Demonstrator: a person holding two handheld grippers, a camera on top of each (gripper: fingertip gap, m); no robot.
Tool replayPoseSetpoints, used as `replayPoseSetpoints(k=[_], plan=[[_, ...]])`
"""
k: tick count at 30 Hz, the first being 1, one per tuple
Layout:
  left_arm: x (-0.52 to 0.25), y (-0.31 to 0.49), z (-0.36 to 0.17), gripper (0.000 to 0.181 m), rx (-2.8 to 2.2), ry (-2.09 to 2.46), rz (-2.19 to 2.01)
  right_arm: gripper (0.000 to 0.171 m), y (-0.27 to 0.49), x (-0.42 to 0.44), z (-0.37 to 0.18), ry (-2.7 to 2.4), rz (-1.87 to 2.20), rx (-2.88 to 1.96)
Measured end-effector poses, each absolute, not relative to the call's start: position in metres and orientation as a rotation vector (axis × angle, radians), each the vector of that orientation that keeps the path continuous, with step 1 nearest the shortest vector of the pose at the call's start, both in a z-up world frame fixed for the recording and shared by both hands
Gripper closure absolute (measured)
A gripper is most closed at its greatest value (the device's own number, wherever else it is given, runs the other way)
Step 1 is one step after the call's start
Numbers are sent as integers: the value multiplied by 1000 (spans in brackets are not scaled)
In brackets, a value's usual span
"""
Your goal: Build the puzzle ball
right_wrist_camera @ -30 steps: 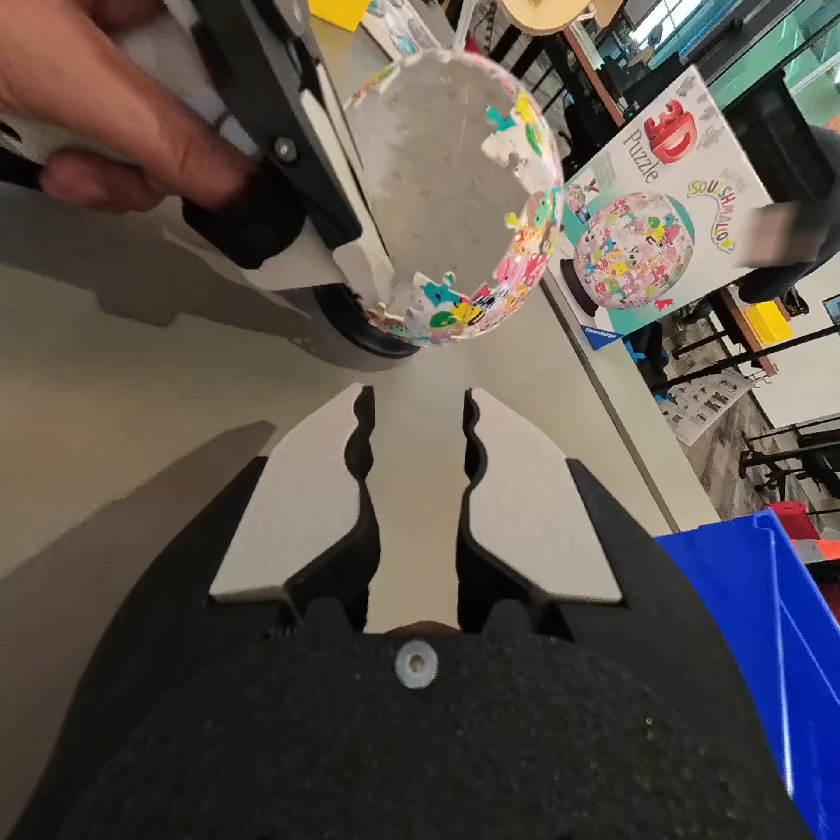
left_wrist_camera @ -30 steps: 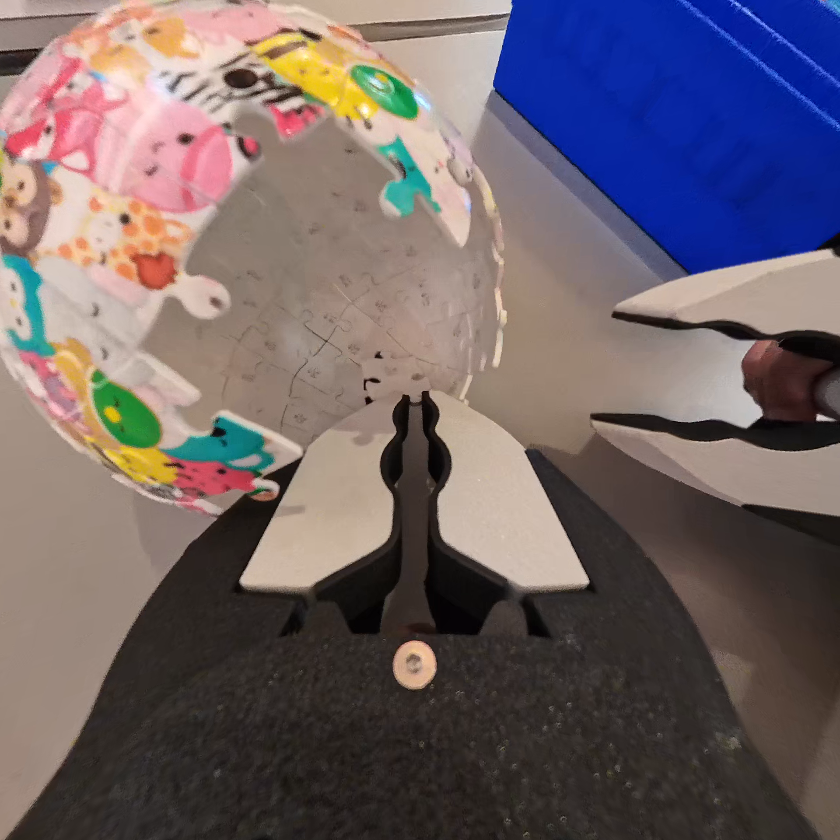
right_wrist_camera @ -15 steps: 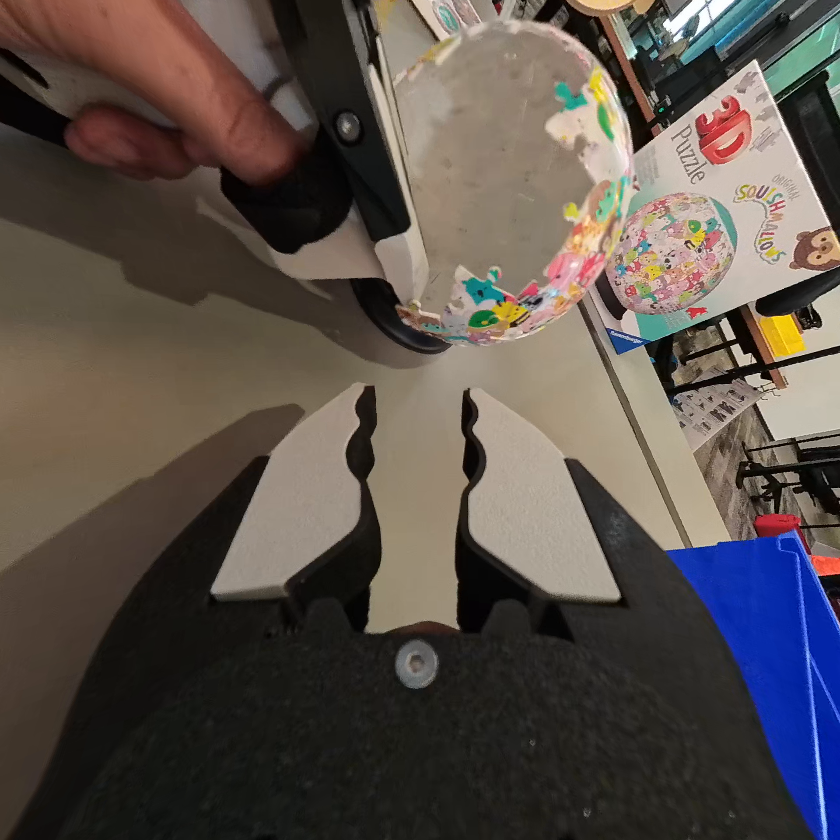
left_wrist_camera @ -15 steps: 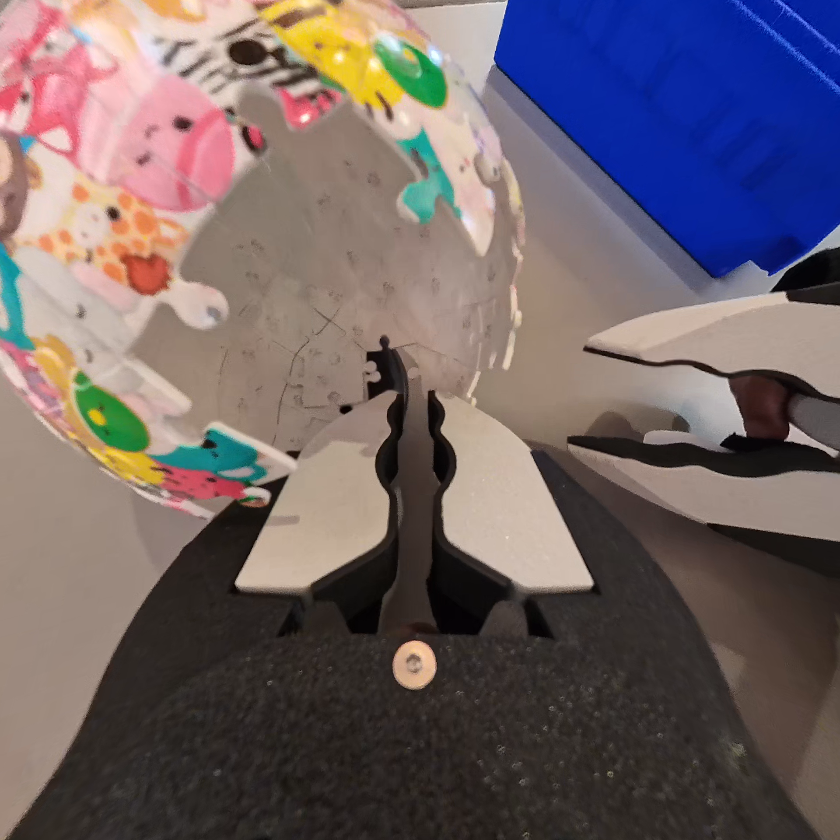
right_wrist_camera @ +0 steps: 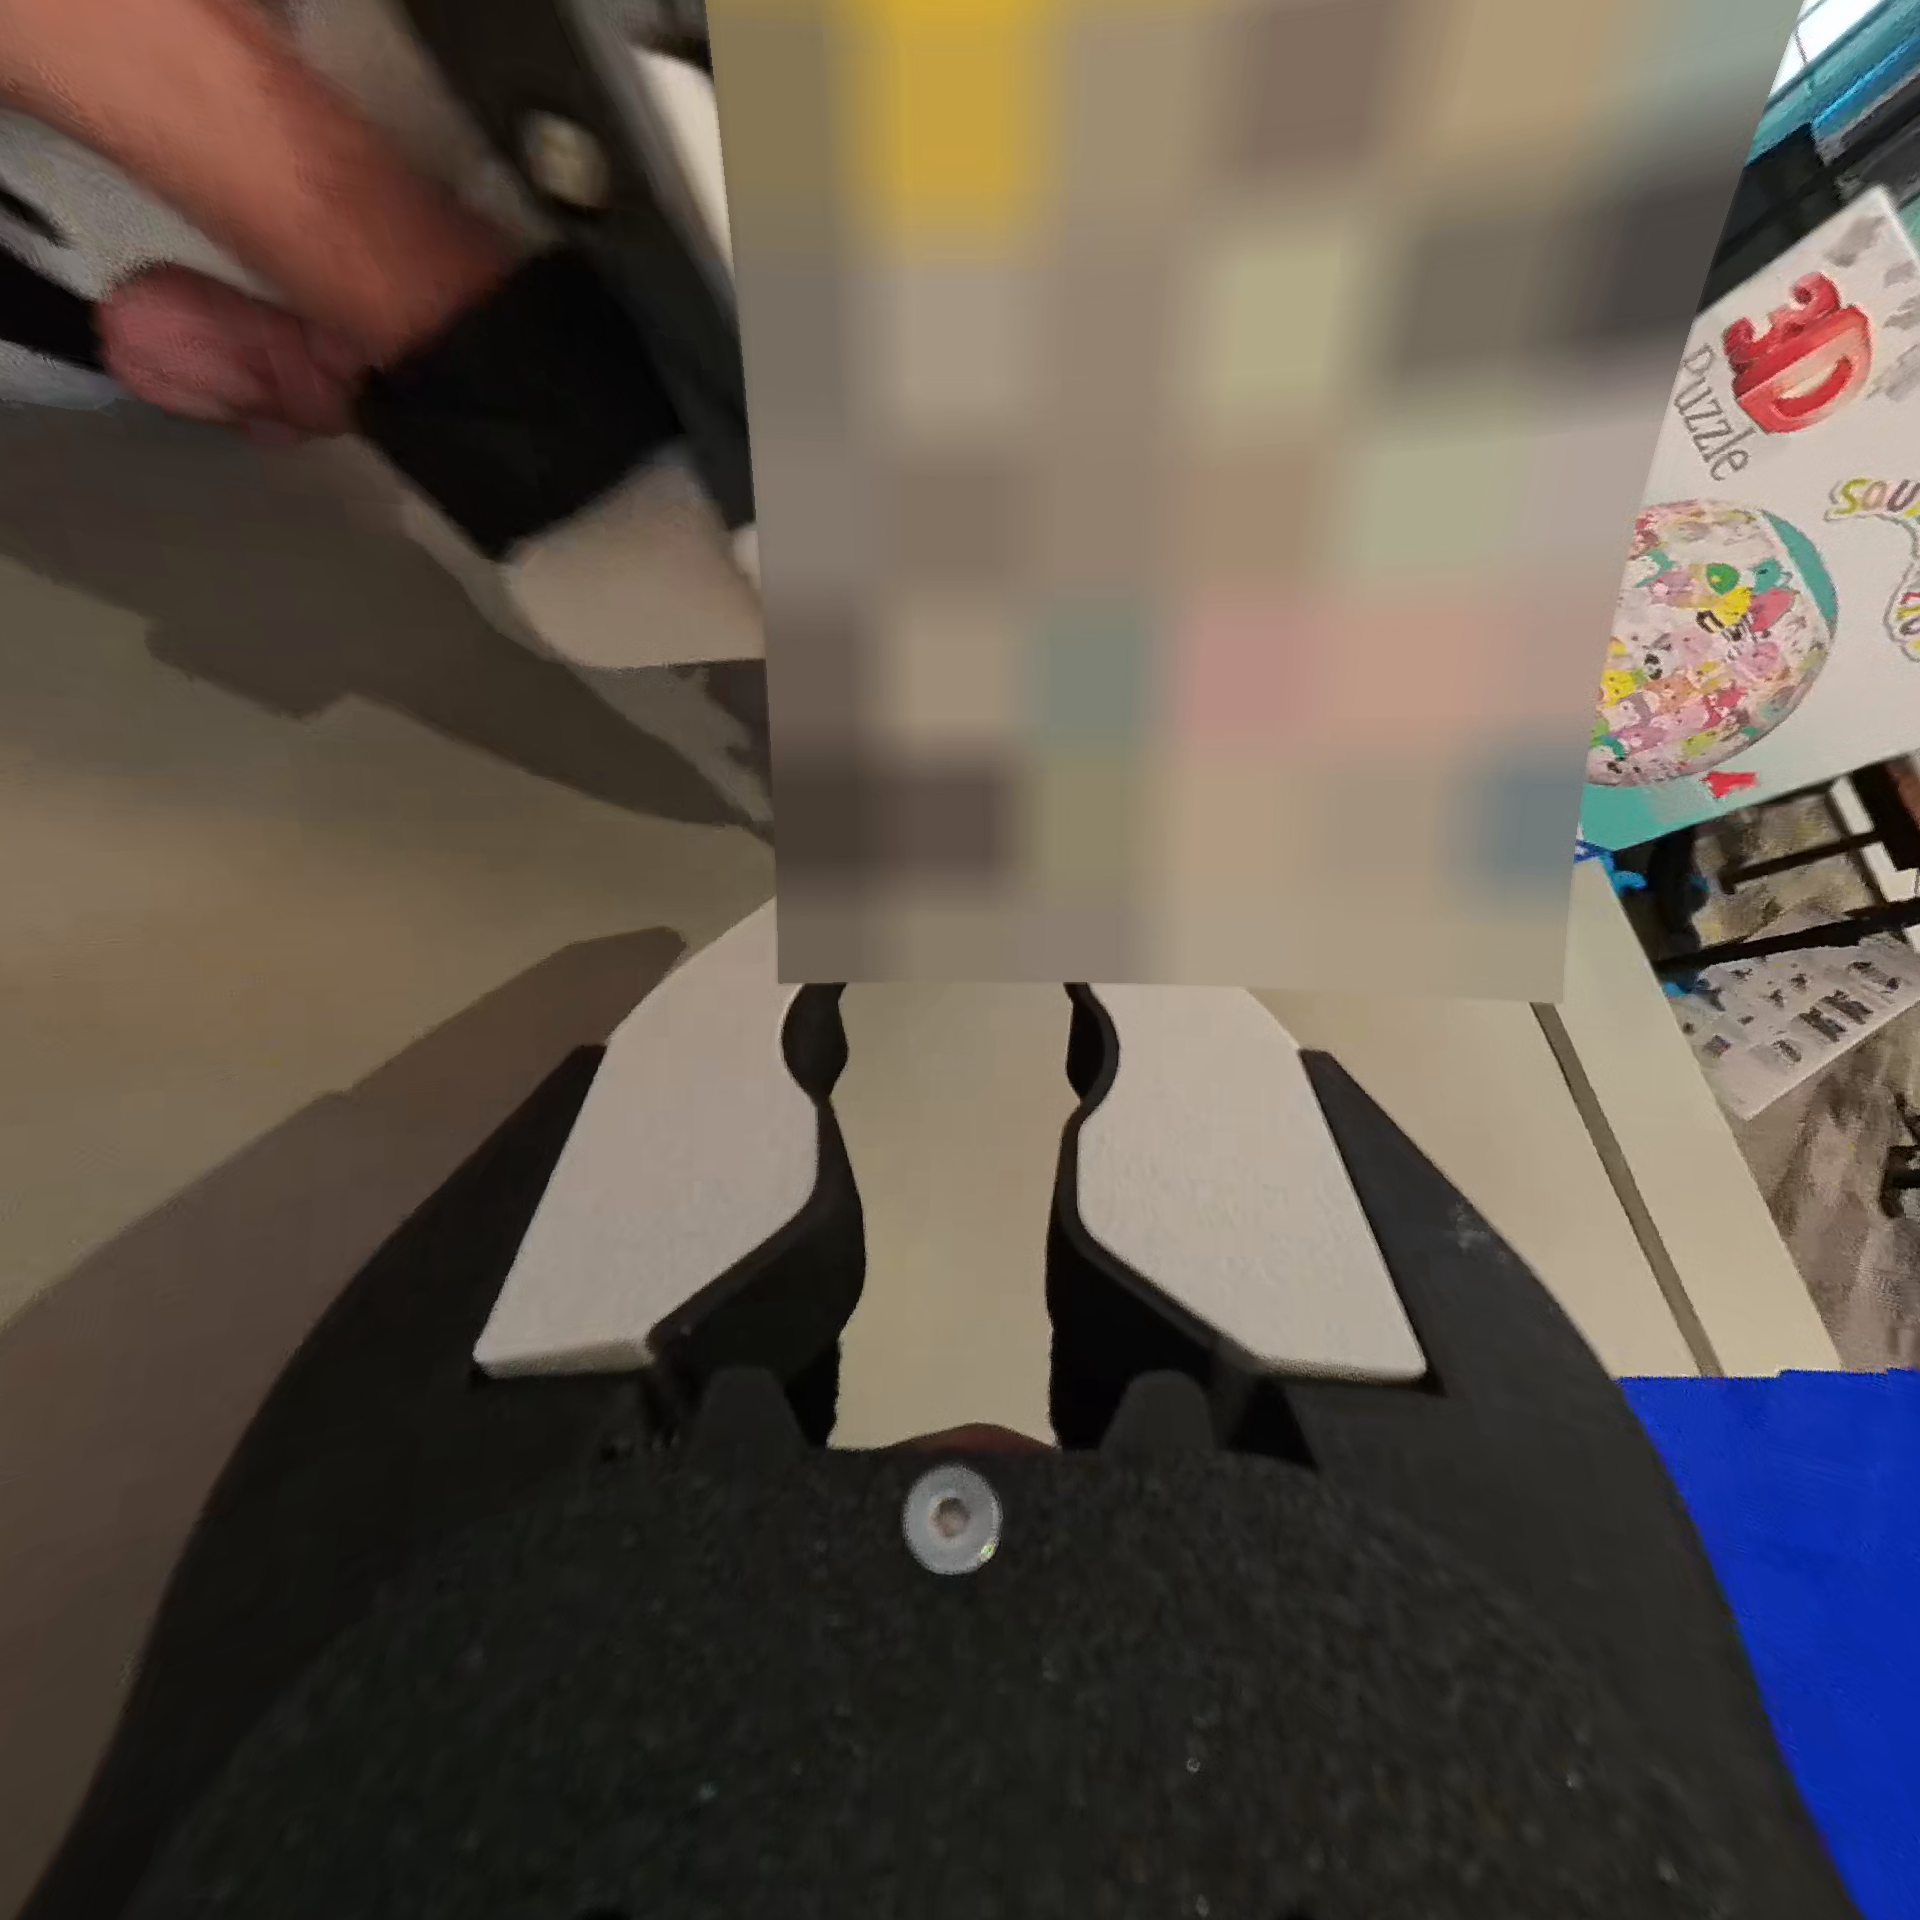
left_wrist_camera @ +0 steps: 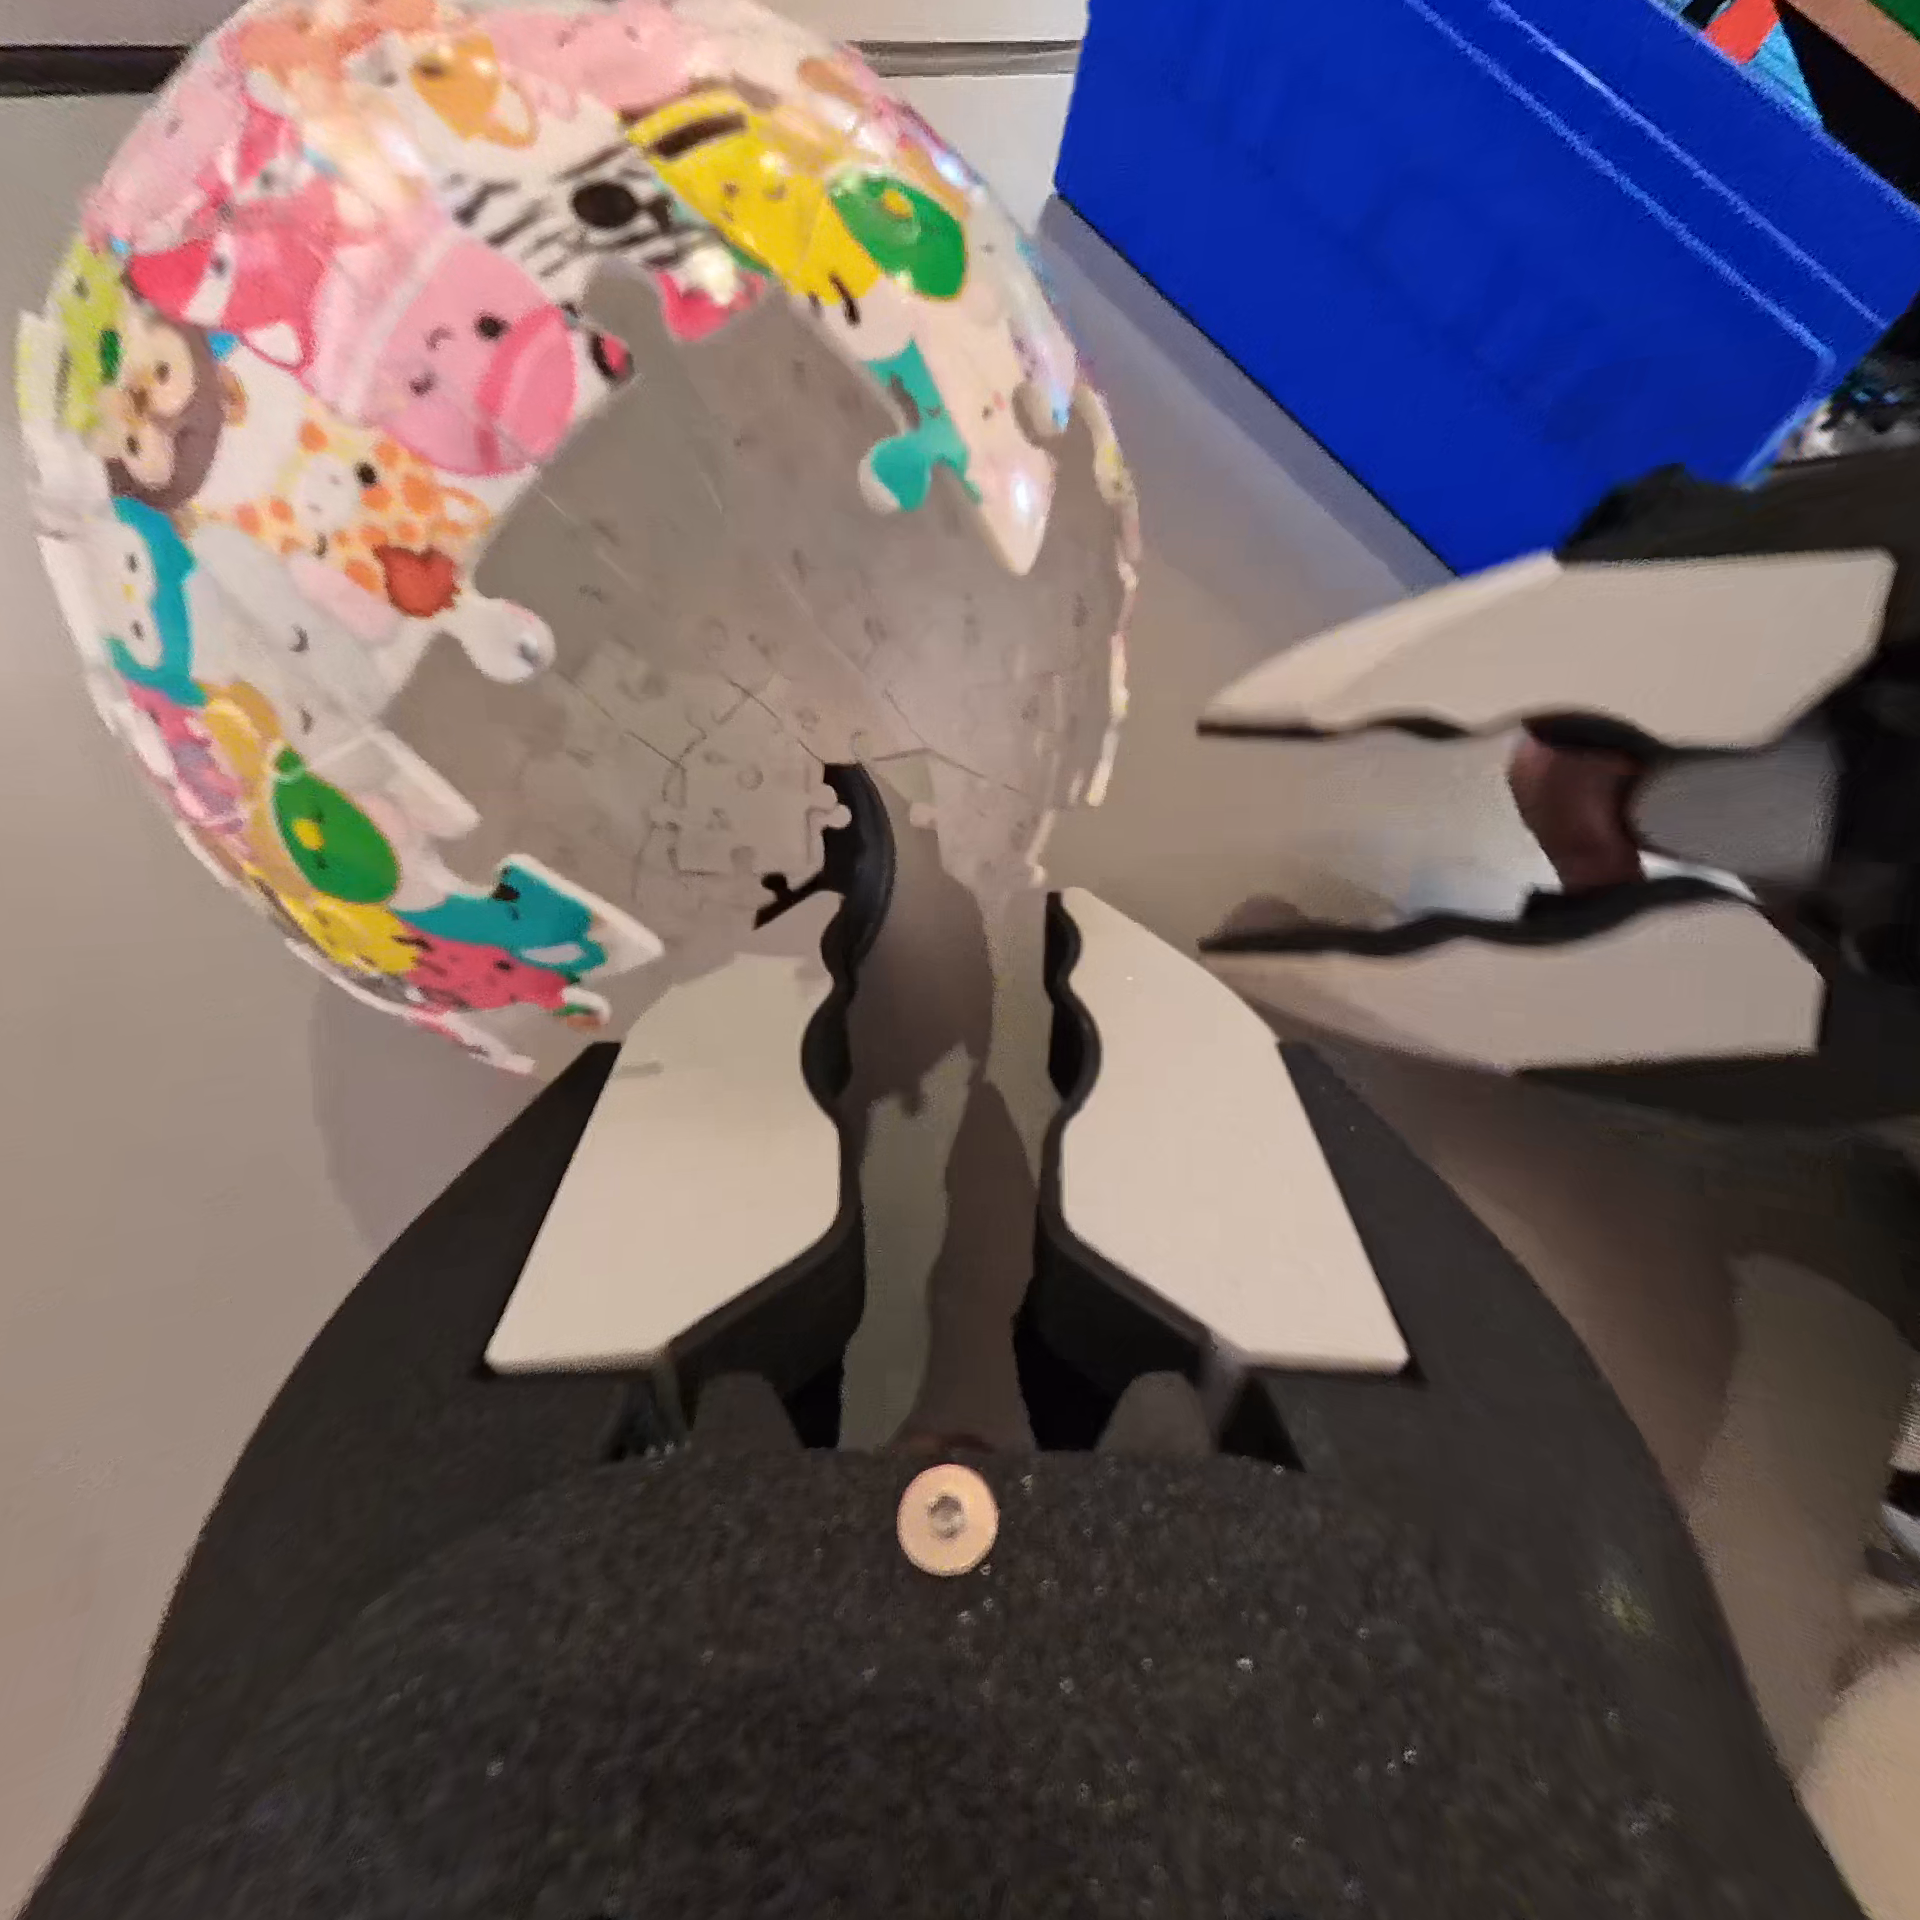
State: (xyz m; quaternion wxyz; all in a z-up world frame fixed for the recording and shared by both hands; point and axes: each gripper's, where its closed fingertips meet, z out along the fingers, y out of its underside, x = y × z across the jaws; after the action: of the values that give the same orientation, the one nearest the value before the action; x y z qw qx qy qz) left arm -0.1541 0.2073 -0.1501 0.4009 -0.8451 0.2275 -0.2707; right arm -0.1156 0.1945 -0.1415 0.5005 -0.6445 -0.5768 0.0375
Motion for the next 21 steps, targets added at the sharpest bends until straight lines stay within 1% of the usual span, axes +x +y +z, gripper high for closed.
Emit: replayPoseSetpoints(k=[6,8,10,12,13,14,15,16,18,19,21], plan=[[-153,167,-118,129,-2061,603,-879,131,220,-97,-128,-1308,223,-1720],[-155,150,-101,125,-2018,643,-965,128,226,-96,-124,-1306,265,-1737],[-170,140,-85,124,-1980,679,-972,118,229,-99,-126,-1345,348,-1769],[-194,143,-73,116,-1994,722,-926,122,237,-97,-133,-1430,342,-1832],[-206,148,-71,108,-2037,758,-903,118,239,-95,-136,-1508,337,-1861],[-214,152,-71,100,-2089,821,-891,120,242,-94,-135,-1589,313,-1865],[-222,155,-73,97,-2142,917,-861,120,249,-93,-127,-1644,277,-1841],[-231,159,-80,96,-2208,1045,-795,116,252,-94,-119,-1706,277,-1813],[-248,176,-94,87,-2292,1275,-618,100,252,-98,-113,-1829,377,-1831],[-254,187,-101,81,-2299,1375,-551,102,256,-98,-114,-1880,398,-1857],[-260,214,-114,89,-2304,1483,-472,101,266,-100,-120,-1940,448,-1928]])
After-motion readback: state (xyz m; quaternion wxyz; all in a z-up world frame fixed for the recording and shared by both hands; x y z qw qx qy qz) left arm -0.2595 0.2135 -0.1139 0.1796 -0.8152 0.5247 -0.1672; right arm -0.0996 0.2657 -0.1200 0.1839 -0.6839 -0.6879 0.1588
